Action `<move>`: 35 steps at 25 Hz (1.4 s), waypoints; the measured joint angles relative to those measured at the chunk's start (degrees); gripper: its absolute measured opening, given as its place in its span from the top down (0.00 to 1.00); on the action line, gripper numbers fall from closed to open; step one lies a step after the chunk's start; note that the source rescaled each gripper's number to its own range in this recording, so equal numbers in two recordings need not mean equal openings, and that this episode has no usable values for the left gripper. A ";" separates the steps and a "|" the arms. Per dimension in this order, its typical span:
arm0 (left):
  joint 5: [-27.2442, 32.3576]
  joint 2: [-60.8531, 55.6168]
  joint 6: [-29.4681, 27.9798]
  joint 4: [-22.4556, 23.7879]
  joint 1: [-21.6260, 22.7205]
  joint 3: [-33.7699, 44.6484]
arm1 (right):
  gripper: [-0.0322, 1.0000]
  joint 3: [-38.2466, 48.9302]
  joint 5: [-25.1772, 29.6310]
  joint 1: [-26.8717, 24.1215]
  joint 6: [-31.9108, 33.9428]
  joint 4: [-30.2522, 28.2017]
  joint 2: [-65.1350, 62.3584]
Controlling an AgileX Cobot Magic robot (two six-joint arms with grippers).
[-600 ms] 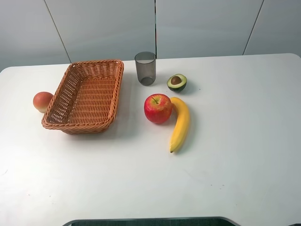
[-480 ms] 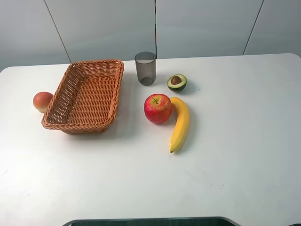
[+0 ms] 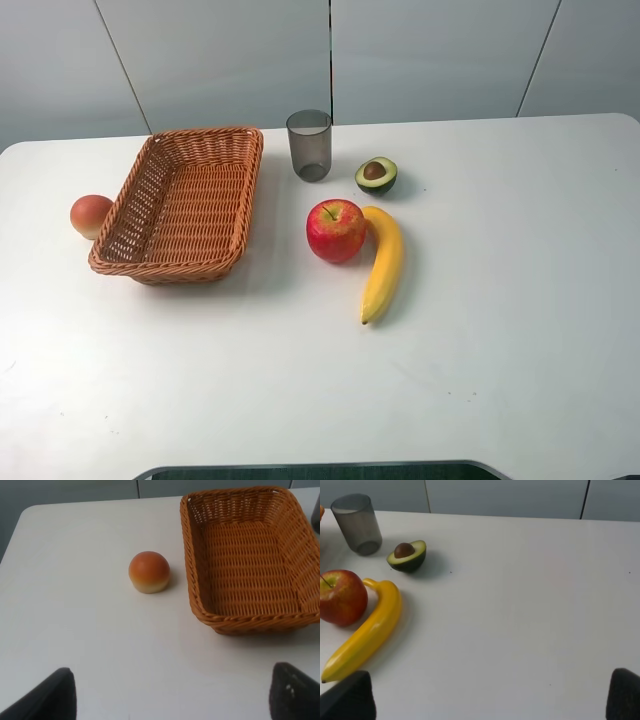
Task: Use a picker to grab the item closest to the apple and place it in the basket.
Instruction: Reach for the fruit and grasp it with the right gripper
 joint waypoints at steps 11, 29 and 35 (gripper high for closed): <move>0.00 0.00 0.00 0.00 0.00 0.00 | 0.00 0.00 0.00 0.00 0.00 0.00 0.00; 0.00 0.00 0.00 0.00 0.00 0.00 | 0.00 -8.57 -1.72 0.00 3.61 5.25 30.35; 0.00 0.00 0.00 0.00 0.00 0.00 | 0.00 -9.11 -7.20 5.00 5.75 9.37 53.27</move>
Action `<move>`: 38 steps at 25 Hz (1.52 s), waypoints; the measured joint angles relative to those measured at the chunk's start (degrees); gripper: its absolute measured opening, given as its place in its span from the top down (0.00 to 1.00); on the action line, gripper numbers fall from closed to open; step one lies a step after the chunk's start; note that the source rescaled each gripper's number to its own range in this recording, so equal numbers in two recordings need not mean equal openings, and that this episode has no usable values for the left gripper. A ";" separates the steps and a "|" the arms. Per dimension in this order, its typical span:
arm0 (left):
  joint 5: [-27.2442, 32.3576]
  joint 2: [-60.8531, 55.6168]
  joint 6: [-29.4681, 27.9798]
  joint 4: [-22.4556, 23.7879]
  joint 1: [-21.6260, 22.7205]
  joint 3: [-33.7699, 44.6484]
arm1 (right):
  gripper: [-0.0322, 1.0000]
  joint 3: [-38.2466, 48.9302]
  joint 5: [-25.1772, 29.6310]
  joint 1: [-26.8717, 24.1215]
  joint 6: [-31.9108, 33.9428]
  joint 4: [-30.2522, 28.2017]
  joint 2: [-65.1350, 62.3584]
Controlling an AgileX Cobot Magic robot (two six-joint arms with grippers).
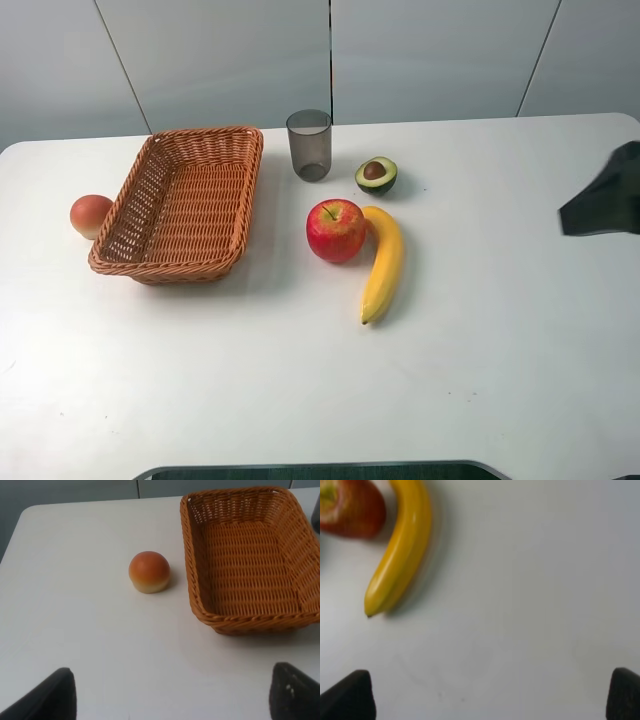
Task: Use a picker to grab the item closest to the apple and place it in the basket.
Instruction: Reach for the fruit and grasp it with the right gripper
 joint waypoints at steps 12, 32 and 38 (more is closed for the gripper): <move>0.00 0.00 0.00 0.00 0.00 0.00 | 0.00 -6.91 -11.71 12.91 0.76 4.10 33.14; 0.00 0.00 0.21 0.00 0.00 0.00 | 0.00 -13.89 -17.69 13.25 0.36 4.55 43.21; 0.00 0.00 0.21 0.00 0.00 0.00 | 0.00 -17.87 -17.43 13.25 -0.04 5.47 47.61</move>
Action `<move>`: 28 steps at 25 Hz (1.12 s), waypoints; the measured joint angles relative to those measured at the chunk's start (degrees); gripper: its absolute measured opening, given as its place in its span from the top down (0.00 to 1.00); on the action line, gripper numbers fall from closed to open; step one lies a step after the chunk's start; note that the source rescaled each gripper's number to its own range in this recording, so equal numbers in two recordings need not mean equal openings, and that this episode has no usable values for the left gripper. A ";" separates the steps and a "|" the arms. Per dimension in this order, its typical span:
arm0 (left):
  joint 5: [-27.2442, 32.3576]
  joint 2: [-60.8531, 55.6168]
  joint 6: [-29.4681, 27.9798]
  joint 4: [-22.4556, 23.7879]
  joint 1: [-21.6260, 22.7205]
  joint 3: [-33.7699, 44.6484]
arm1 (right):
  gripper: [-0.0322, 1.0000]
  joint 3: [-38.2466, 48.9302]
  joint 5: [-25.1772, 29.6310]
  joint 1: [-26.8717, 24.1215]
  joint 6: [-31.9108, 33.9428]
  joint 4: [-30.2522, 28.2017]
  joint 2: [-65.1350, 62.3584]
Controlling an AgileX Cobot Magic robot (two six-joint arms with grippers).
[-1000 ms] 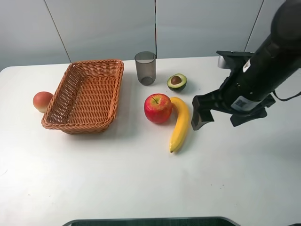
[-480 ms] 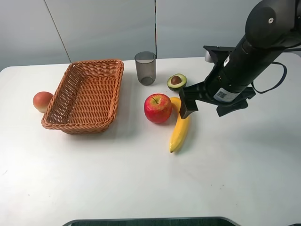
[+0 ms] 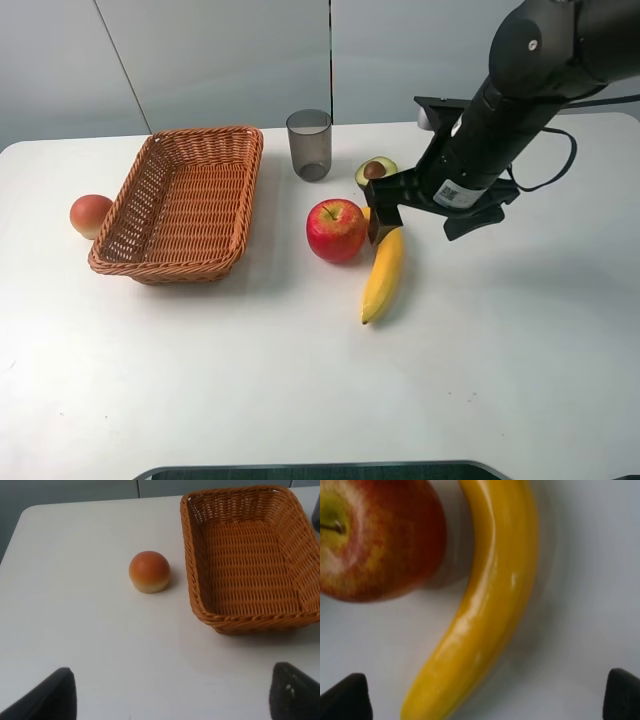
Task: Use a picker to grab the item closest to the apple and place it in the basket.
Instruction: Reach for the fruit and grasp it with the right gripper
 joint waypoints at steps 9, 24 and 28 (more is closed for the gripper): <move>0.00 0.00 -0.11 0.00 0.00 0.00 | 0.00 -3.89 -0.53 2.80 3.02 -1.76 6.50; 0.00 0.00 -0.11 0.00 0.00 0.00 | 0.00 -4.12 -4.04 5.05 14.34 -12.57 9.61; 0.00 0.00 -0.11 0.00 0.00 0.00 | 0.00 -4.14 -4.83 5.50 15.67 -13.33 9.71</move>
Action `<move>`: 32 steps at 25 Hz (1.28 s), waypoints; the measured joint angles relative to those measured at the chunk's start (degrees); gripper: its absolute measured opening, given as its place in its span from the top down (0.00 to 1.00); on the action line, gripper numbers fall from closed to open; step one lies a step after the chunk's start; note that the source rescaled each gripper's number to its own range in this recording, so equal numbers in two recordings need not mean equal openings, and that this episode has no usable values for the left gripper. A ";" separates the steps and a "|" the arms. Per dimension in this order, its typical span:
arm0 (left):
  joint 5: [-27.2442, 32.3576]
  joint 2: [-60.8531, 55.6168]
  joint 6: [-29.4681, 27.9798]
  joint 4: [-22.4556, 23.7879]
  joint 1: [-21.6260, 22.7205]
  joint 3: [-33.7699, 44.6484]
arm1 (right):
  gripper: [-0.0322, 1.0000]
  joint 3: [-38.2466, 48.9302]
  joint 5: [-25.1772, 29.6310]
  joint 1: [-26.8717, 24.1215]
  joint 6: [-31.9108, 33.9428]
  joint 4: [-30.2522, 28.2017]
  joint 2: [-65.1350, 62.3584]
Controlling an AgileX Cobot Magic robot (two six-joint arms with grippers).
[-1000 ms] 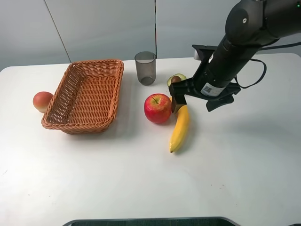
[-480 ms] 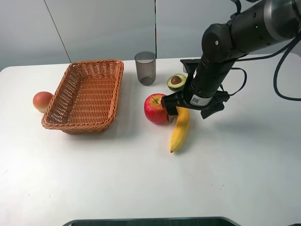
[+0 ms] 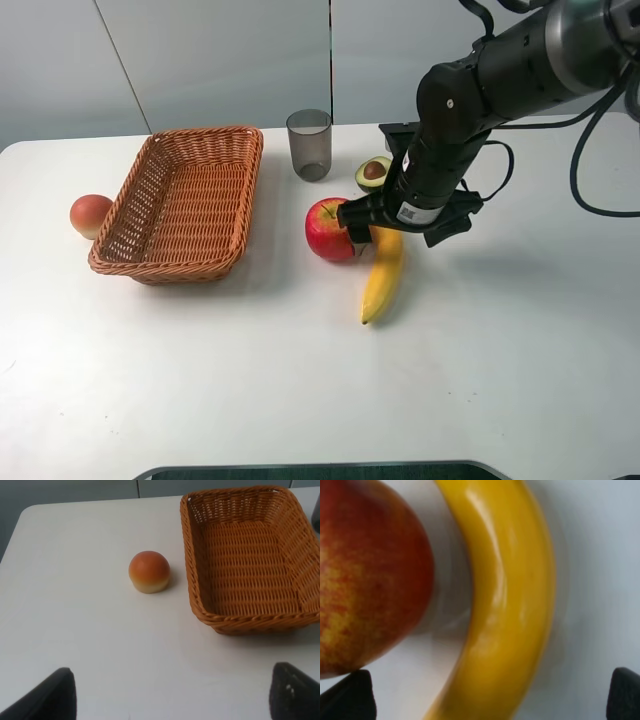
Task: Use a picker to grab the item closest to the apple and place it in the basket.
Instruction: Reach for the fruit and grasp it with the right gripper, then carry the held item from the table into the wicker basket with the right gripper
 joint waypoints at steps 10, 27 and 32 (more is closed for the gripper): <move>0.00 0.00 0.00 0.00 0.00 0.00 | 0.00 -0.10 -0.61 0.21 0.99 -0.22 4.07; 0.00 0.00 0.00 0.00 0.00 0.00 | 0.97 0.61 -1.75 0.21 4.20 -1.60 5.55; 0.00 0.00 0.00 0.00 0.00 0.00 | 0.97 0.61 -1.86 0.21 5.60 -1.60 5.55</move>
